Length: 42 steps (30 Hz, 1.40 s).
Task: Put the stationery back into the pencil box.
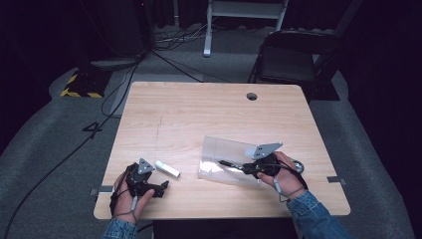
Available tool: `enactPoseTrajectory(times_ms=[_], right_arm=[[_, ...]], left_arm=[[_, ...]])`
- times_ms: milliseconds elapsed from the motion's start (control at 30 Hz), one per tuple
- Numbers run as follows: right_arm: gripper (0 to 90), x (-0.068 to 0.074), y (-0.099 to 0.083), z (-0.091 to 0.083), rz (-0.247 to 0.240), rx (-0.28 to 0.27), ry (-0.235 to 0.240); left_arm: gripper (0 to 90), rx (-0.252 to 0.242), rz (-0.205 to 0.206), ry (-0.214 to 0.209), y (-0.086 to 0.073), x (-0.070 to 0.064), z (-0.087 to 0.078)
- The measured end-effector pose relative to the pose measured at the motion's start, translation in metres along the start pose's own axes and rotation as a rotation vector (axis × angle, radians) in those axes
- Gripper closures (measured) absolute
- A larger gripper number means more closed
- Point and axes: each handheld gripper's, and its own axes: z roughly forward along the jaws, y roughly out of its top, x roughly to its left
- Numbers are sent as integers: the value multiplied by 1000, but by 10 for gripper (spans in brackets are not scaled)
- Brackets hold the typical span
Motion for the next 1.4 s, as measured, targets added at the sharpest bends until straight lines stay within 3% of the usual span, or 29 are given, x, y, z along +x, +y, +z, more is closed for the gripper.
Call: enactPoseTrajectory(times_ms=[433,1167,1400], right_arm=[[797,-4,-3,5,-10,8,-2],[795,-4,-6,11,-24,30,-44],[738,-4,-5,10,-28,12,-58]], left_arm=[[4,0,0,0,0,0,0],[4,0,-1,0,0,0,0],[4,0,0,0,0,0,0]])
